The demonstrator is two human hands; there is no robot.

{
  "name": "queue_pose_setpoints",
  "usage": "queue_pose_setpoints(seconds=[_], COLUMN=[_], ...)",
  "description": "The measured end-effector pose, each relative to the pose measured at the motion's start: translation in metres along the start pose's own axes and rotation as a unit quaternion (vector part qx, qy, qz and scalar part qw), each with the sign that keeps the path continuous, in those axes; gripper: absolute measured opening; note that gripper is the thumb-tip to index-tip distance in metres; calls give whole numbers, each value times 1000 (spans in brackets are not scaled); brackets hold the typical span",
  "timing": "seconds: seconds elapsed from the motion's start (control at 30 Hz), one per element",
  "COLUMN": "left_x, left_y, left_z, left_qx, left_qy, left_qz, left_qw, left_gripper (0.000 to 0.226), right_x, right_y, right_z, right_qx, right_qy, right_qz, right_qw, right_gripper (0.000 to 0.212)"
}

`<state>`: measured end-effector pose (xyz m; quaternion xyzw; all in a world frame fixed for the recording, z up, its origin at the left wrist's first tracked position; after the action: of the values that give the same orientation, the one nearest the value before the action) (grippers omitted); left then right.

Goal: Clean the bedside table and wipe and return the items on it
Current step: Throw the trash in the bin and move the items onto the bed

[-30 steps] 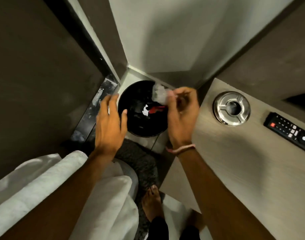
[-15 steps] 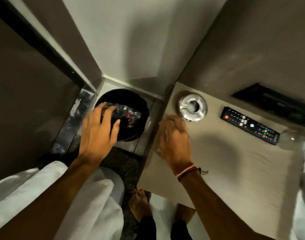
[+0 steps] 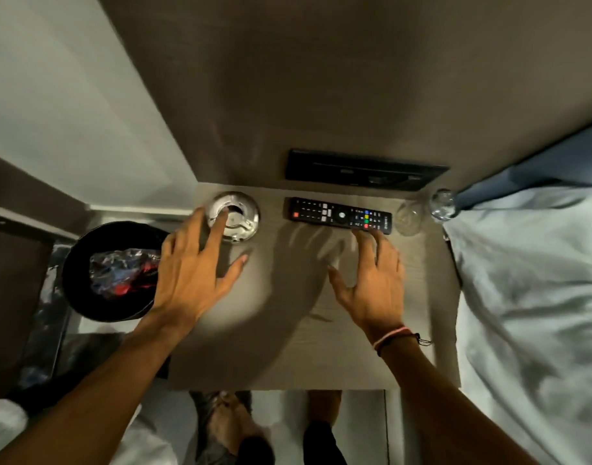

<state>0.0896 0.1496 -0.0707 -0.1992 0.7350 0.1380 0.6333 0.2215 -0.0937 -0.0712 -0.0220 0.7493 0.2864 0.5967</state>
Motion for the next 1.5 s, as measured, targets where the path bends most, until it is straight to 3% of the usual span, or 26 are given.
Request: queue_pose_setpoints(seconds=[0.4,0.63,0.73,0.87,1.03,1.13,1.27,1.37,1.5], left_x=[11,29,44,50,42,23,-30,-83,-149], left_y=[-48,-25,-19,-15,-21,-46,-141,-239,-412], left_z=[23,70,85,93,89,73,56,47,14], left_qx=[-8,-49,-34,-29,-5,-7,93,188,331], left_qy=[49,98,135,148,167,166,147,110,65], left_qz=[31,15,2,15,-1,-13,-5,-36,-64], left_qw=[998,994,990,988,986,986,985,975,939], left_gripper=[89,91,90,87,95,92,88,85,83], right_x=[-16,13,26,29,25,0,-68,-135,-233], right_y=[-34,-18,-19,-22,-35,-47,-82,-129,-221], right_z=[21,90,104,93,59,17,-51,-101,-190], right_qx=[-28,-93,-87,-74,38,118,224,299,382], right_qy=[1,119,147,127,160,122,-1,-122,-301], right_qz=[-22,-49,-83,-85,9,102,207,253,280], right_qw=[999,987,982,986,986,980,952,912,828], right_gripper=[77,75,70,56,45,29,40,47,43])
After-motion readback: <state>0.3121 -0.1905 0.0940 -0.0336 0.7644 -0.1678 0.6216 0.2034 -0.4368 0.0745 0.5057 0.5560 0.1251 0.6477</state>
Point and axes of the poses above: each hand's wrist, its own z-axis towards the middle knuckle, its own x-axis out of the palm, y = z × x, the point moved 9 cm from there along z, towards the middle knuckle, and after that the axes turned 8 degrees about z, right-handed, at the moved point
